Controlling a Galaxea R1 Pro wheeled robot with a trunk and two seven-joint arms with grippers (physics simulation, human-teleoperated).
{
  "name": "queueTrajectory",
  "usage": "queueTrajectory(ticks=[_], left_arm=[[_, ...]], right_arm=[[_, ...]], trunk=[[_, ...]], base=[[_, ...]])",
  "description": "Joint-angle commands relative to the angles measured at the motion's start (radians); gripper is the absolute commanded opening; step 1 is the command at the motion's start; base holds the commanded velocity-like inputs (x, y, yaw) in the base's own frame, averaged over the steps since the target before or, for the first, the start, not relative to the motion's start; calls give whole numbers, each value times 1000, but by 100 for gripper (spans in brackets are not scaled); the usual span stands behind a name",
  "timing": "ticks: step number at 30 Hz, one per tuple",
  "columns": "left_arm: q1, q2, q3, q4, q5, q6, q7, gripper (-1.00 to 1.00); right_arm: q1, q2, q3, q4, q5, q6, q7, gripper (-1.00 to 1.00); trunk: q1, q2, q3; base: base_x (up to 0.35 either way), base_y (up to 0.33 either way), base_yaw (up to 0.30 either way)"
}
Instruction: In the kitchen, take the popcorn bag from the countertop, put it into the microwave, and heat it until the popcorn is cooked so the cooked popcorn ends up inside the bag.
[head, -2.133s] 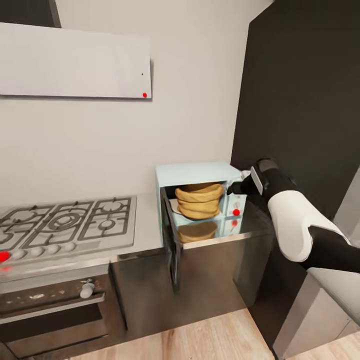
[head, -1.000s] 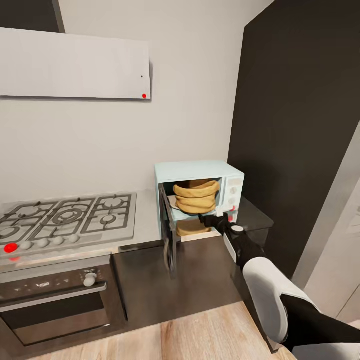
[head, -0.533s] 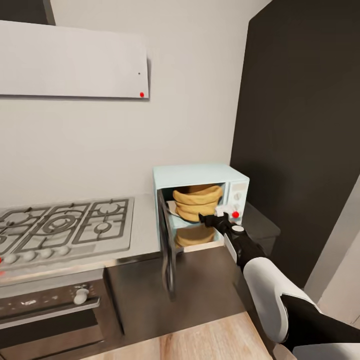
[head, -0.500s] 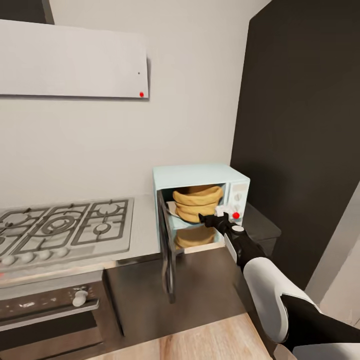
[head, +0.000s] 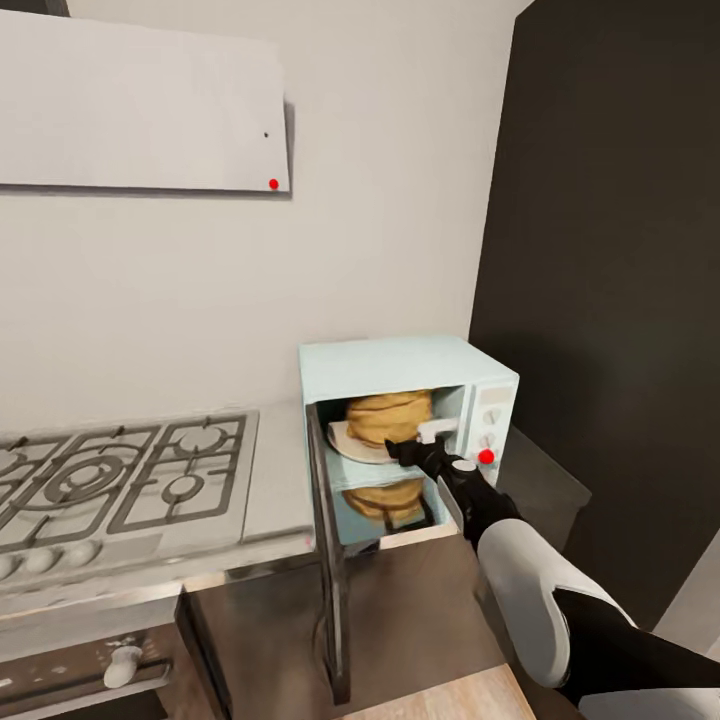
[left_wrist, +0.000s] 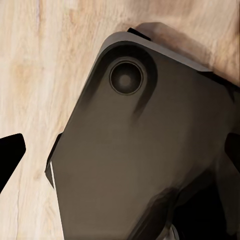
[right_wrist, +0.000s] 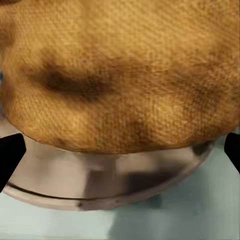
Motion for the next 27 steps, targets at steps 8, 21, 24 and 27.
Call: queueTrajectory(ticks=[8, 21, 24, 27], left_arm=[[0, -2, 4, -2, 2, -3, 5, 100], [0, -2, 4, -1, 1, -3, 6, 100], [0, -2, 4, -1, 1, -3, 6, 100], [0, -2, 4, -1, 1, -3, 5, 100]], right_arm=[[-1, 1, -11, -7, 10, 2, 44, 100], [-1, -8, -14, -170, 8, 195, 106, 100], [-1, -36, -15, -253, 10, 361, 139, 100], [10, -115, -16, -344, 1, 521, 243, 100]], trunk=[[0, -1, -1], [0, -1, -1], [0, -1, -1], [0, -1, -1]], base=[[-142, 0, 0], [-318, 0, 0], [-318, 0, 0], [-317, 0, 0]])
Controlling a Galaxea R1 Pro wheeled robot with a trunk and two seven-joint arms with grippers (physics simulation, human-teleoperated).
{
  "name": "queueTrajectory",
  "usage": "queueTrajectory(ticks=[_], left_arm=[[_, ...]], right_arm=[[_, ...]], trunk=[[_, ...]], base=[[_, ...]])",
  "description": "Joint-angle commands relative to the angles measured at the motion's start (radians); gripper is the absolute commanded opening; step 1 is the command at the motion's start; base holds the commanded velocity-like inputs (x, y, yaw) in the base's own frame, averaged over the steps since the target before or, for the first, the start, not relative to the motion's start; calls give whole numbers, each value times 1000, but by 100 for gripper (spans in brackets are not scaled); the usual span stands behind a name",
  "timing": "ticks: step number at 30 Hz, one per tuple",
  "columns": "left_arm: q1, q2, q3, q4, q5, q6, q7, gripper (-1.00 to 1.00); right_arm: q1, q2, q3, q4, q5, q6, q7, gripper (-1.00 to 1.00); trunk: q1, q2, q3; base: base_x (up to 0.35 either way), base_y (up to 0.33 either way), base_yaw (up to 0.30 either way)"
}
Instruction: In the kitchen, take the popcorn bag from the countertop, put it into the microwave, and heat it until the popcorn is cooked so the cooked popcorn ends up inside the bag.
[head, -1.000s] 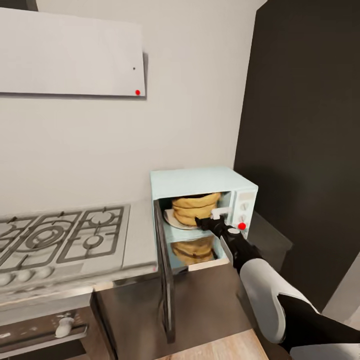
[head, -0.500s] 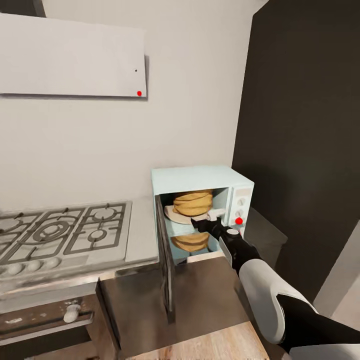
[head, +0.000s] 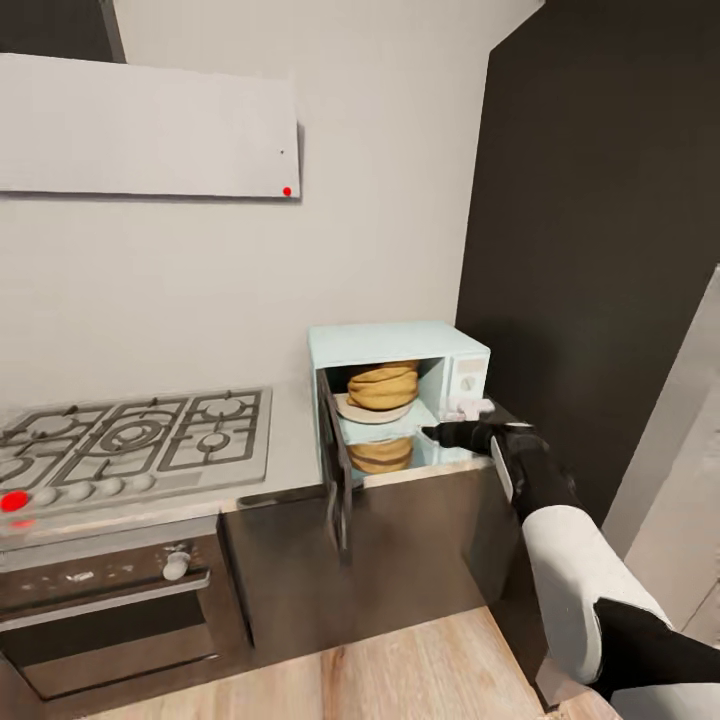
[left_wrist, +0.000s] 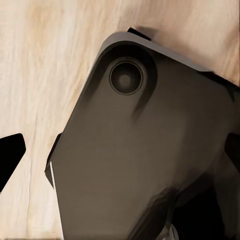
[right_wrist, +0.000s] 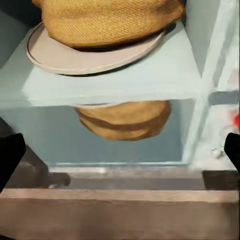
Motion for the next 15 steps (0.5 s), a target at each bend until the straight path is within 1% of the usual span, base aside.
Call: queueTrajectory(ticks=[1, 2, 3, 4, 5, 7, 8, 9, 10, 11, 12, 14, 15], left_arm=[[0, 0, 2, 0, 1, -2, 2, 100], [0, 0, 2, 0, 1, -2, 2, 100], [0, 0, 2, -1, 1, -2, 1, 100], [0, 0, 2, -1, 1, -2, 1, 100], [0, 0, 2, -1, 0, -2, 1, 100], [0, 0, 2, -1, -1, -3, 1, 100], [0, 0, 2, -1, -1, -3, 1, 100], [0, 0, 2, -1, -1, -3, 1, 100], [0, 0, 2, -1, -1, -3, 1, 100], [0, 0, 2, -1, -1, -3, 1, 100], [0, 0, 2, -1, -1, -3, 1, 100], [0, 0, 2, -1, -1, -3, 1, 100], [0, 0, 1, -1, -2, -3, 0, 100]], right_arm=[[16, -41, -7, -37, -4, 55, 66, 100], [32, -64, -7, -53, -11, 77, 93, 100], [64, -88, -7, -66, -17, 96, 118, 100], [86, -98, -7, -71, -18, 103, 127, 100], [115, -115, -7, -76, -18, 109, 136, 100], [160, -158, -7, -74, -19, 114, 142, 100], [177, -170, -7, -70, -19, 114, 143, 100], [208, -184, -7, -59, -17, 110, 141, 100], [234, -190, -7, -48, -16, 107, 139, 100], [278, -195, -7, -26, -15, 104, 132, 100], [307, -198, -7, -7, -14, 102, 127, 100], [376, -201, -7, 75, -7, 86, 111, 100], [390, -201, -7, 114, -6, 68, 109, 100]], trunk=[[-1, -1, -1], [-1, -1, -1], [-1, -1, -1], [-1, -1, -1], [-1, -1, -1], [-1, -1, -1], [-1, -1, -1], [-1, -1, -1], [-1, -1, -1], [-1, -1, -1], [-1, -1, -1], [-1, -1, -1], [-1, -1, -1]], base=[[-299, 0, 0], [-282, 0, 0], [-253, 0, 0], [-229, 0, 0], [-189, 0, 0], [-108, 0, 0], [-48, 0, 0], [-25, 0, 0], [-16, 0, 0], [-8, 0, 0], [-5, 0, 0], [-2, 0, 0], [0, 0, 0]])
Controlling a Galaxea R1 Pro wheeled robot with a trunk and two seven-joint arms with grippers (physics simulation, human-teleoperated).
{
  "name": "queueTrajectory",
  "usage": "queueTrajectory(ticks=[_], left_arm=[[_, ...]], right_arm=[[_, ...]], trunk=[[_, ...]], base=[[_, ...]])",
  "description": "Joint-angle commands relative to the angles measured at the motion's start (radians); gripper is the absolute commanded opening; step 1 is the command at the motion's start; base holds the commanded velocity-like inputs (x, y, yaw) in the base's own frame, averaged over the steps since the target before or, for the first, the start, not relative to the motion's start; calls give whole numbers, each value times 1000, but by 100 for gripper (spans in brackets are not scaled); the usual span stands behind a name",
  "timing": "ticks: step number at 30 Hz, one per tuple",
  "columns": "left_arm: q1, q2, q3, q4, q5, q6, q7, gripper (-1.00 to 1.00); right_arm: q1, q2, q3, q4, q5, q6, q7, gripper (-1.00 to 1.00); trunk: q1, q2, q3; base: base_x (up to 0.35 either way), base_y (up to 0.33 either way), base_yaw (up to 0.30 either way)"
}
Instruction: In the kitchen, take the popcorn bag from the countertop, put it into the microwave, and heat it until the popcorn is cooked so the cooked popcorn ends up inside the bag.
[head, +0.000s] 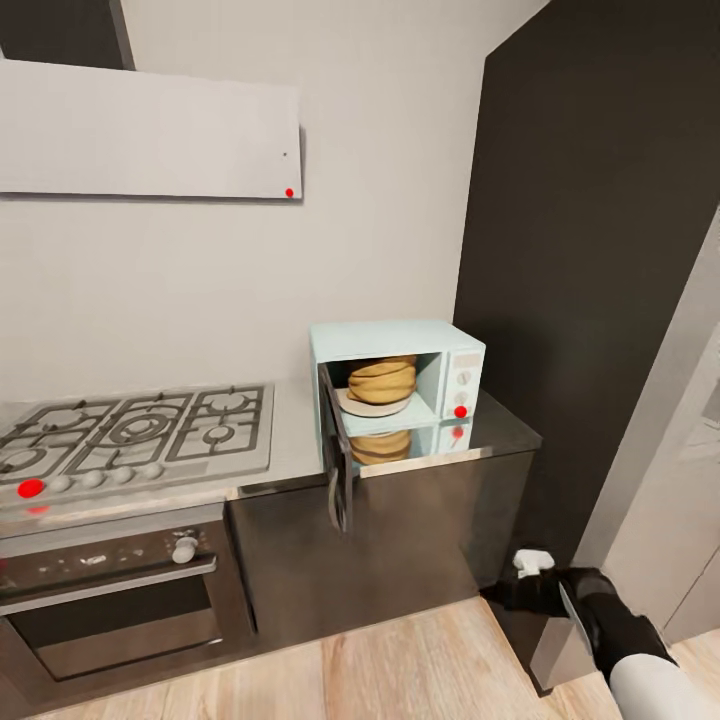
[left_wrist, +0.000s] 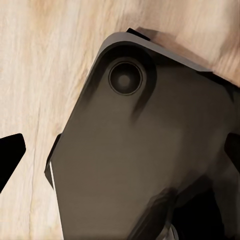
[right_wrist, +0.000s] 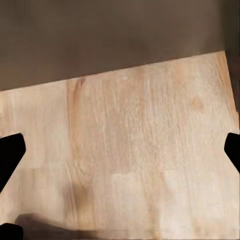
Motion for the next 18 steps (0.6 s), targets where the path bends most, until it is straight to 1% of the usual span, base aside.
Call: queueTrajectory(ticks=[1, 2, 3, 4, 5, 6, 7, 8, 9, 11, 13, 15, 16, 17, 18], left_arm=[[0, -1, 2, 0, 1, -2, 1, 100], [0, 0, 2, -1, 1, -2, 0, 100], [0, 0, 1, -1, 0, -2, -2, 100], [0, 1, 0, -1, 0, -2, -3, 100], [0, 1, -1, -2, 0, -2, -3, 100], [0, 1, -3, -4, 0, -2, -4, 100], [0, 1, -3, -7, -1, -2, -3, 100], [0, 3, -4, -29, -2, -2, 0, 100], [0, 4, -4, -60, -2, 2, 3, 100], [0, 5, -5, -107, -3, 5, 3, 100], [0, 6, -5, -140, -4, 6, 4, 100], [0, 7, -5, -198, -7, 8, 5, 100], [0, 8, -6, -265, -10, 10, 6, 100], [0, 10, -6, -323, -11, 13, 7, 100], [0, 12, -6, -367, -11, 20, 7, 100]], right_arm=[[12, -1, -5, 73, 13, -37, 2, 100], [17, -5, -5, 132, 16, -68, -9, 100], [22, -11, -4, 229, 20, -123, -39, 100], [23, -14, -3, 296, 22, -164, -67, 100], [25, -16, -1, 395, 24, -231, -120, 100], [25, -17, 1, 522, 24, -323, -201, 100], [26, -17, 1, 572, 24, -367, -238, 100], [34, -12, 3, 624, 23, -430, -303, 100], [61, -9, 3, 641, 23, -454, -339, 100], [119, -9, 4, 653, 22, -475, -375, 100], [158, -13, 3, 656, 20, -483, -386, 100], [213, -16, 2, 658, 18, -486, -391, 100], [258, -18, 1, 658, 17, -486, -393, 100], [281, -18, 1, 659, 16, -487, -394, 100], [290, -18, 1, 659, 16, -488, -395, 100]], trunk=[[0, -1, -1], [0, -1, -1], [0, -1, -1], [0, -1, -1], [0, -1, -1], [0, -1, -1], [0, -1, -1], [0, -1, -1], [0, -1, -1], [0, -1, -1], [0, -1, -1], [0, -1, -1], [0, -1, -1], [0, -1, -1], [0, -1, -1]], base=[[0, 0, 0], [0, 0, 0], [0, 0, 0], [0, 0, 0], [0, 0, 0], [0, 0, 0], [0, 0, 0], [0, 0, 0], [0, 0, 0], [0, 0, 0], [0, 0, 0], [0, 0, 0], [0, 0, 0], [0, 0, 0], [0, 0, 0]])
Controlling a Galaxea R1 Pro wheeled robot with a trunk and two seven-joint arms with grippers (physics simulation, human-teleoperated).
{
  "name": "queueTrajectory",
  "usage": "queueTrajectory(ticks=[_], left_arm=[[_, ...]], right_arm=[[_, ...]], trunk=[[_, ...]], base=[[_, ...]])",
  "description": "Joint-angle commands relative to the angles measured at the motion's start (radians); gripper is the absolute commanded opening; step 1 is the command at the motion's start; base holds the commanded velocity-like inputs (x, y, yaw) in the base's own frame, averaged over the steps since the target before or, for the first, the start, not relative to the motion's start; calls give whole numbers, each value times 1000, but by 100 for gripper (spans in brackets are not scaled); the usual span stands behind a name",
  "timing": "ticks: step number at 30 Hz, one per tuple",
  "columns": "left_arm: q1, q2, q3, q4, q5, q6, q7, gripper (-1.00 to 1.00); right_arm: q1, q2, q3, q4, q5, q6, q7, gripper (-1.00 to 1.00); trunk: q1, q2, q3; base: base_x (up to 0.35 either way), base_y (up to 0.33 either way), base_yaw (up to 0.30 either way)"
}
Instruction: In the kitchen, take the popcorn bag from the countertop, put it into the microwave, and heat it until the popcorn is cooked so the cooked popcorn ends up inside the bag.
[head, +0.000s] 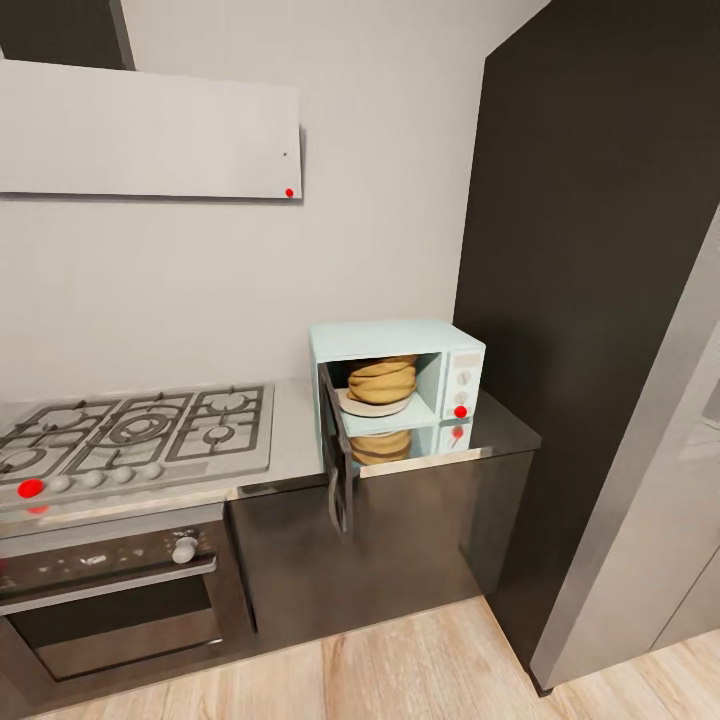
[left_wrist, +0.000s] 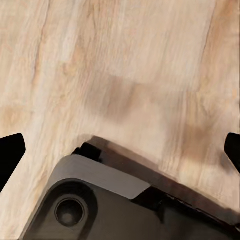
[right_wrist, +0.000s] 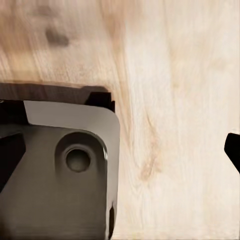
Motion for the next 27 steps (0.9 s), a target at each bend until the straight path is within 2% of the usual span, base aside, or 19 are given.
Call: queueTrajectory(ticks=[1, 2, 4, 5, 6, 8, 9, 11, 12, 14, 16, 18, 19, 20, 23, 27], left_arm=[[0, 2, 2, -77, 4, 23, 2, 100], [0, 4, 2, -141, 4, 53, 3, 100], [0, 6, 3, -318, 3, 155, 3, 100], [0, 6, 3, -456, 3, 242, 3, 100], [0, 6, 3, -545, 3, 299, 3, 100], [-2, 6, 2, -817, 4, 485, 1, 100], [-17, 6, 2, -876, 4, 535, 2, 100], [-68, 5, 2, -914, 3, 569, 3, 100], [-110, 5, 2, -924, 3, 581, 3, 100], [-158, 4, 2, -936, 3, 588, 2, 100], [-181, 6, 2, -939, 1, 584, 1, 100], [-191, 11, 2, -939, -2, 582, 1, 100], [-197, 15, 2, -971, -15, 579, 3, 100], [-202, 16, 1, -1010, -76, 576, 4, 100], [-204, 15, -2, -1021, -98, 577, 6, 100], [-204, 14, -5, -1022, -102, 577, 6, 100]], right_arm=[[7, 1, -9, 1, 8, -1, 2, 100], [10, 2, -9, 1, 8, -6, 1, 100], [21, 6, -8, 1, 8, -28, 1, 100], [29, 8, -8, 1, 8, -48, 1, 100], [32, 9, -8, 1, 8, -58, 1, 100], [37, 9, -8, 1, 8, -76, -4, 100], [37, 11, -8, 1, 8, -81, -9, 100], [37, 12, -7, 1, 8, -86, -19, 100], [38, 13, -7, 1, 8, -89, -27, 100], [38, 15, -8, 1, 8, -98, -35, 100], [38, 15, -7, 1, 8, -113, -38, 100], [38, 16, -7, 1, 8, -118, -39, 100], [38, 17, -7, 1, 9, -120, -46, 100], [38, 17, -7, 1, 8, -123, -67, 100], [38, 17, -7, 1, 8, -124, -72, 100], [38, 16, -7, 1, 8, -126, -73, 100]], trunk=[[0, -1, -1], [0, -1, -1], [0, -1, -1], [0, -1, -1], [0, -1, -1], [0, -1, -1], [0, -1, -1], [0, -1, -1], [0, -1, -1], [0, -1, -1], [0, -1, -1], [0, -1, -1], [0, -1, -1], [0, -1, -1], [0, -1, -1], [0, -1, -1]], base=[[0, 0, 0], [0, 0, 0], [0, 0, 0], [0, 0, 0], [0, 0, 0], [0, 0, 0], [0, 0, 0], [0, 0, 0], [0, 0, 0], [0, 0, 0], [0, 0, 0], [0, 0, 0], [0, 0, 0], [0, 0, 0], [0, 0, 0], [0, 0, 0]])
